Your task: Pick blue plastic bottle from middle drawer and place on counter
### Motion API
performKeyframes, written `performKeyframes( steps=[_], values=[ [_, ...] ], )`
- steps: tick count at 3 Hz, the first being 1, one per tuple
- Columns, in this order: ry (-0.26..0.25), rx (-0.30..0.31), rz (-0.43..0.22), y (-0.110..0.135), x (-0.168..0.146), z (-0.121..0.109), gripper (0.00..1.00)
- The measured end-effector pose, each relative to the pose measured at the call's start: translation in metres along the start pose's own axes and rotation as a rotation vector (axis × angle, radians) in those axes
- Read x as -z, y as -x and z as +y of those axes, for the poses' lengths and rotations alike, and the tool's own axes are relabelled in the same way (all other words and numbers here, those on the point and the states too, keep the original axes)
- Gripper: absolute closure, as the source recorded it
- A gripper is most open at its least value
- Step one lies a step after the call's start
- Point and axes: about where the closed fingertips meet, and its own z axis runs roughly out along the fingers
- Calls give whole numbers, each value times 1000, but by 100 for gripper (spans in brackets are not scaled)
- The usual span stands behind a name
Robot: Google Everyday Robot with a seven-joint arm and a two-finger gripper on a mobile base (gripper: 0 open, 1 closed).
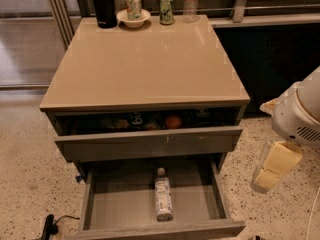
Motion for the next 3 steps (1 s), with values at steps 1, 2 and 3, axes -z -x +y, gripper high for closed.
performKeyframes(
  steps=[1, 2, 3],
  values=[
    [-7, -51, 6, 0, -30, 15, 0],
    [-15, -112, 5, -4, -83, 40, 0],
    [-12, -121, 6, -5, -87, 41, 0]
  ],
)
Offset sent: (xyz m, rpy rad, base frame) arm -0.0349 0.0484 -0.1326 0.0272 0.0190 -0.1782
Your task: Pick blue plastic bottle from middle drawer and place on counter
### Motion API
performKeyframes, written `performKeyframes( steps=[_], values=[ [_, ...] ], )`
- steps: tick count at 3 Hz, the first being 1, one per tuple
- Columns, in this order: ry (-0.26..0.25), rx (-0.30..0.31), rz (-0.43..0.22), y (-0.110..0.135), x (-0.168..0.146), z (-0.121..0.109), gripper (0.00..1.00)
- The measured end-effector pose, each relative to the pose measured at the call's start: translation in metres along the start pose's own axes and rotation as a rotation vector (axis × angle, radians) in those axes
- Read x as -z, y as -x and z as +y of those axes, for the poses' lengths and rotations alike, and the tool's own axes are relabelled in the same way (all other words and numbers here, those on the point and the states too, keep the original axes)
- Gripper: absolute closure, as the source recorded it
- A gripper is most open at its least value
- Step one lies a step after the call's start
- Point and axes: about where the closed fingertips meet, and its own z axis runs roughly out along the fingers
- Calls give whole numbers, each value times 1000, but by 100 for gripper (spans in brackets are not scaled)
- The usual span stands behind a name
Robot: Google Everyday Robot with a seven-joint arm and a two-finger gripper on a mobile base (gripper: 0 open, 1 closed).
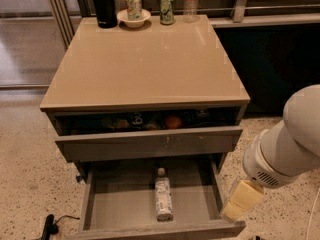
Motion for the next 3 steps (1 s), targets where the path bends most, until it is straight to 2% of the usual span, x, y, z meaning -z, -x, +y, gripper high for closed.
performKeyframes(
  steps=[1, 2, 3],
  values=[
    [8, -30, 7, -6, -13, 4, 0],
    [12, -76, 13, -7, -39, 13, 0],
    [13, -155, 11, -7, -73, 20, 0]
  ],
)
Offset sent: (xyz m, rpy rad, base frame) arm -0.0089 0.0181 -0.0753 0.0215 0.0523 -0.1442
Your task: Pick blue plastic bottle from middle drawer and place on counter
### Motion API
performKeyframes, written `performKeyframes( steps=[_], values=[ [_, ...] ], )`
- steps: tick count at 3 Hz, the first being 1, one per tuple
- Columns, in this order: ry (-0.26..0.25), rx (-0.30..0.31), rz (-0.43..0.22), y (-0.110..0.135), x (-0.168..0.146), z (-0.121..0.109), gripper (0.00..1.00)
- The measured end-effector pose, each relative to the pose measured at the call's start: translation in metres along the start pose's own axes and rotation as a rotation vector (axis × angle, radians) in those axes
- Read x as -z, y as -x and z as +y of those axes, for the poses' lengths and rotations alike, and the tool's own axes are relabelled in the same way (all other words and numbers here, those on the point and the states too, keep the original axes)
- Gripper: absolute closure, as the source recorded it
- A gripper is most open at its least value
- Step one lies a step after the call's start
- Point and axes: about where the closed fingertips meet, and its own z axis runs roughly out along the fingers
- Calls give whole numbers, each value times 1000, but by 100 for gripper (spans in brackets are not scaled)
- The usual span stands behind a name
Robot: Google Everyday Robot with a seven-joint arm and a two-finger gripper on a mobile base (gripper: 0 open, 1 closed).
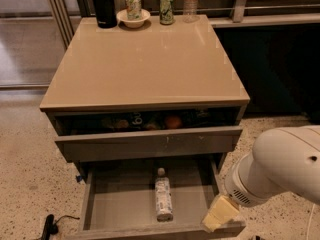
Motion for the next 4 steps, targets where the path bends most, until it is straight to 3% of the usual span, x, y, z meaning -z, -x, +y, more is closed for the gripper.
performKeyframes(
  steps=[2, 3, 4],
  values=[
    [-66, -130, 4, 7, -68, 6, 0],
    [-71, -163, 9, 8, -107, 11, 0],
    [-80, -236, 3, 9, -109, 10, 0]
  ],
)
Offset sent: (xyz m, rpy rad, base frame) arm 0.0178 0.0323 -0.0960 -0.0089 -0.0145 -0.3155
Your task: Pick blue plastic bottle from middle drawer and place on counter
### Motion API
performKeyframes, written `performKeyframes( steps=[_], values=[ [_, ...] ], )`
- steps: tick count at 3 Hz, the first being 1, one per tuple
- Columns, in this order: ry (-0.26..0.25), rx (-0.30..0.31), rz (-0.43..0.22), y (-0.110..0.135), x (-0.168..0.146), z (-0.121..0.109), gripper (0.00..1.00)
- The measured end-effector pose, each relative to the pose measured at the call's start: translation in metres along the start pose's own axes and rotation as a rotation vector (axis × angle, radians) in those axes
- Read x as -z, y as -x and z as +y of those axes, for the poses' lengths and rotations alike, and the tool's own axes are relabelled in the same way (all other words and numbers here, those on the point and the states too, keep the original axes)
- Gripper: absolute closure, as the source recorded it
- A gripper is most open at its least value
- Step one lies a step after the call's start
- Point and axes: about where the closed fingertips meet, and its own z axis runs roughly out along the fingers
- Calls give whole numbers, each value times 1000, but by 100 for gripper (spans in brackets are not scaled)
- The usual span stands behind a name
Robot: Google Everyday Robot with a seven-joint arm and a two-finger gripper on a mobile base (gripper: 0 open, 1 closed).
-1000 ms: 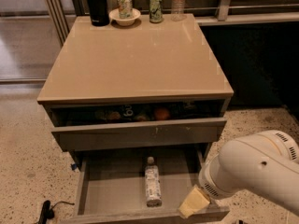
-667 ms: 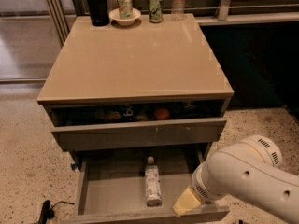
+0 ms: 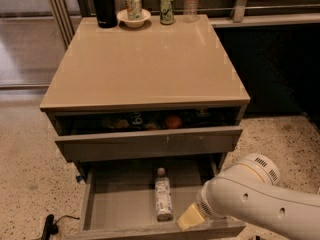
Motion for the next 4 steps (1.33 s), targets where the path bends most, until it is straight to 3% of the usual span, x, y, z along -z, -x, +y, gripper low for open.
performKeyframes(
  steps=[2, 4],
  values=[
    [14, -17, -7, 2, -14, 9, 0],
    [104, -34, -48, 34, -59, 42, 0]
  ],
)
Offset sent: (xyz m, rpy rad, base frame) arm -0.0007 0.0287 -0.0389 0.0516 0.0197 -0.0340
